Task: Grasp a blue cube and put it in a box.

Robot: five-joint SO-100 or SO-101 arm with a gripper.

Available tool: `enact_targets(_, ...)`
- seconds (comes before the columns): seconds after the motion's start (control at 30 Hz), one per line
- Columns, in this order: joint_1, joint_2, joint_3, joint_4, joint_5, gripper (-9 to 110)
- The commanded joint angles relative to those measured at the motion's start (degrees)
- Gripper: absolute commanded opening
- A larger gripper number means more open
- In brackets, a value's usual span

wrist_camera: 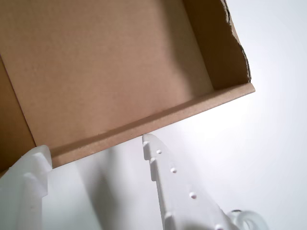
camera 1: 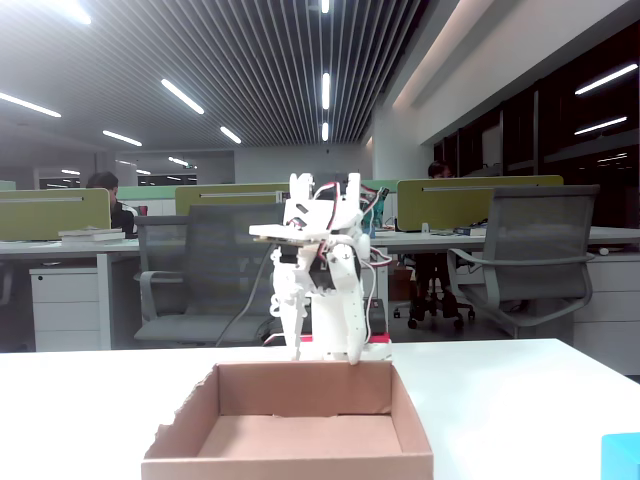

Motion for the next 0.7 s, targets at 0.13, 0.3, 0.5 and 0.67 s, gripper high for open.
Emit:
enact_targets(0.13, -1.23, -0.7, 0.09, 0.79, 0.0, 26)
enact_targets(0.3, -1.67, -0.7, 0.09, 1.14, 0.0, 26)
enact_targets(0.5, -1.76, -0.7, 0.09, 1.14, 0.0, 26)
enact_targets(0.67, -1.85, -0.7, 0.09, 1.14, 0.0, 25)
